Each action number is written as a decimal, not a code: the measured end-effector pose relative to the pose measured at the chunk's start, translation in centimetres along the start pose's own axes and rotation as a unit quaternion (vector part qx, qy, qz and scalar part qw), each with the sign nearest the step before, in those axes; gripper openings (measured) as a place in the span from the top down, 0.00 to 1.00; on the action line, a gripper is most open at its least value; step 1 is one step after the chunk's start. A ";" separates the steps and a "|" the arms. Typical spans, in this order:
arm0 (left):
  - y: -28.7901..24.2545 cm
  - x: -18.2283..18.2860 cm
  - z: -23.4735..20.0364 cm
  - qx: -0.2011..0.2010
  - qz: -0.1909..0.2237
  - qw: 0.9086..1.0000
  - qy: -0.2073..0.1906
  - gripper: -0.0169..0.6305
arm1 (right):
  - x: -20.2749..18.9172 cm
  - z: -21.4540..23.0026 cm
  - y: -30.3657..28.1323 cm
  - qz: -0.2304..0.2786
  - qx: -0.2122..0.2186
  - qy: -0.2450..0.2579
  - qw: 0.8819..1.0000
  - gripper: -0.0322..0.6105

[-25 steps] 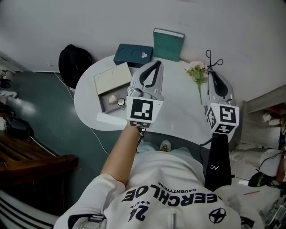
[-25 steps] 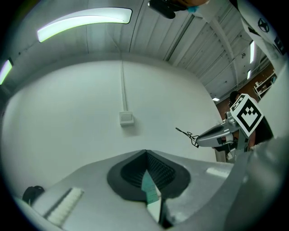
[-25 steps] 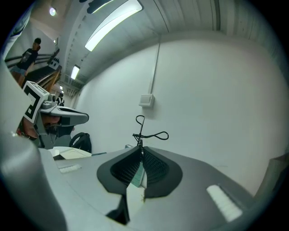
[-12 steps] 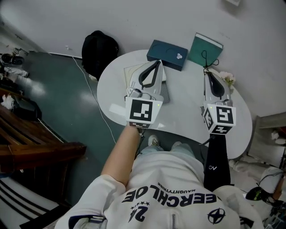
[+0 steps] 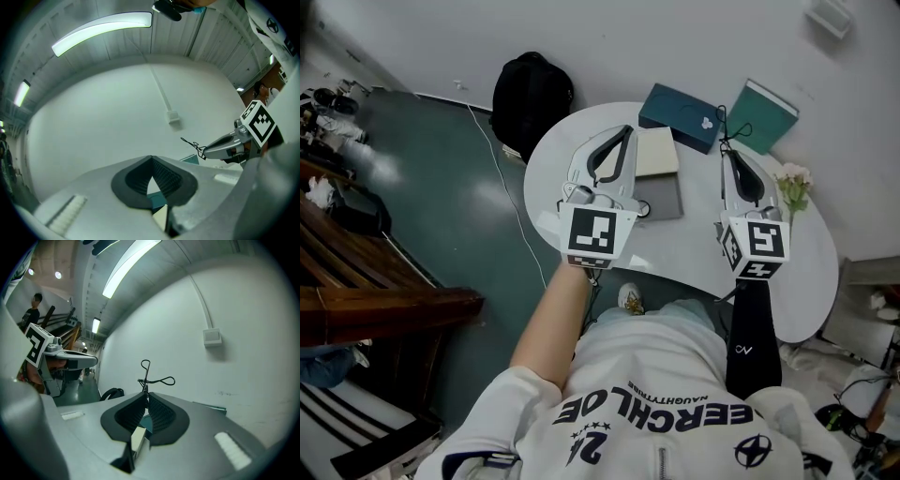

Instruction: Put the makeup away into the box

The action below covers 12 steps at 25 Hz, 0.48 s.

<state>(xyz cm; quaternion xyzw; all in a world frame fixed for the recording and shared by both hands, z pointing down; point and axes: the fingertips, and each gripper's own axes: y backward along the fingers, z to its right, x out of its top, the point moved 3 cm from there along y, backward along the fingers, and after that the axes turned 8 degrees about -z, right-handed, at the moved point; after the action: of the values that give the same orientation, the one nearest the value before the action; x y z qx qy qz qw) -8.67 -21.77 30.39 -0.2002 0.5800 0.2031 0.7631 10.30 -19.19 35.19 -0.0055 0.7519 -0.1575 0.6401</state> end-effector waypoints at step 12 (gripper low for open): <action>1.4 -2.2 -1.8 0.008 -0.015 1.000 0.008 0.97 | -10.9 -6.6 -6.6 -0.166 0.076 0.010 0.983 0.87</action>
<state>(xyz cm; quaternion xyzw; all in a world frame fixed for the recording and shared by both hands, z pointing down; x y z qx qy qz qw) -11.40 -21.78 32.02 -0.2042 0.5846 0.1856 0.7629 4.57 -21.66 48.10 -0.0795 0.7328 -0.3183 0.5962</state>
